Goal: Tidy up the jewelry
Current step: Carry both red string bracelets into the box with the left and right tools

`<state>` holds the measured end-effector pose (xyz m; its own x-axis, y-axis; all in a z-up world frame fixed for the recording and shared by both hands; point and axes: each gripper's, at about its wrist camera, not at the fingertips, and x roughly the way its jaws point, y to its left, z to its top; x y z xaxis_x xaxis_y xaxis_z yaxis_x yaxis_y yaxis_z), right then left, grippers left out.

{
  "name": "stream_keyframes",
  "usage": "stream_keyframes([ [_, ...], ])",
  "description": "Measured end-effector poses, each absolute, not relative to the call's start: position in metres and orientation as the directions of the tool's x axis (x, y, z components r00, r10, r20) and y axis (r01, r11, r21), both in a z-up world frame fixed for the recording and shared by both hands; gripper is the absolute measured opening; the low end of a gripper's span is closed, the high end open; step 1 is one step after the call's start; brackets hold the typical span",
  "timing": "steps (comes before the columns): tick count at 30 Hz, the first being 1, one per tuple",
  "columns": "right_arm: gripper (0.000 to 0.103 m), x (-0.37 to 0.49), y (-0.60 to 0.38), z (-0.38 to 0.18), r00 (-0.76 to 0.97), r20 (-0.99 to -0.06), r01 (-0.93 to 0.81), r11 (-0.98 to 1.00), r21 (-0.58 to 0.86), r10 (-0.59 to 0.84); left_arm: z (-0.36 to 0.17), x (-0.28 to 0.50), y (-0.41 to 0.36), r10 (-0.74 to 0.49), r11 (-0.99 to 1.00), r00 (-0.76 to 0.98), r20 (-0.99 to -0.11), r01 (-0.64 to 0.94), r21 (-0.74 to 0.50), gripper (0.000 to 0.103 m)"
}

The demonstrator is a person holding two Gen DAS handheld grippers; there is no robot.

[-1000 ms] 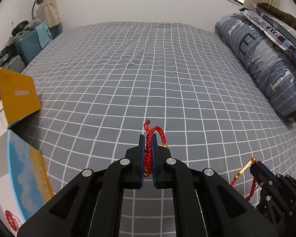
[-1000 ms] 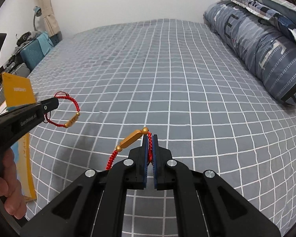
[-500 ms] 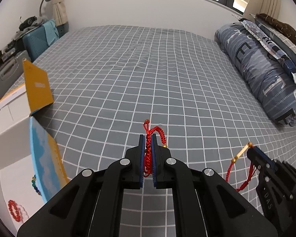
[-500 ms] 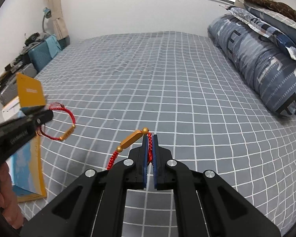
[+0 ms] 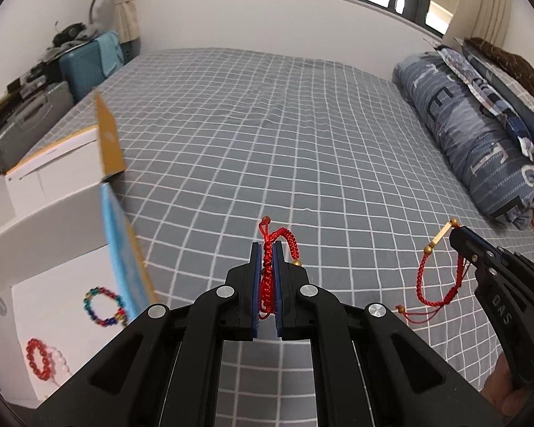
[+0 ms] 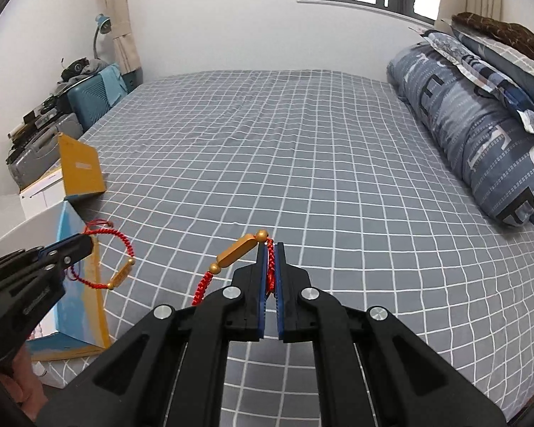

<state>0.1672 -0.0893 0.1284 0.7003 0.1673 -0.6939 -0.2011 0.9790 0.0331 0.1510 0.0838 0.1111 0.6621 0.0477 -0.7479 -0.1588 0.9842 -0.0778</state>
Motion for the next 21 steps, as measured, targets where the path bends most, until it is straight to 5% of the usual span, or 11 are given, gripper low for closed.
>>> stream_keyframes([
  [21, 0.003, 0.115, 0.088, 0.147, 0.634, -0.653, -0.505, 0.861, 0.057, 0.415, 0.123, 0.025, 0.245, 0.293, 0.873, 0.625, -0.724, -0.484, -0.065, 0.006],
])
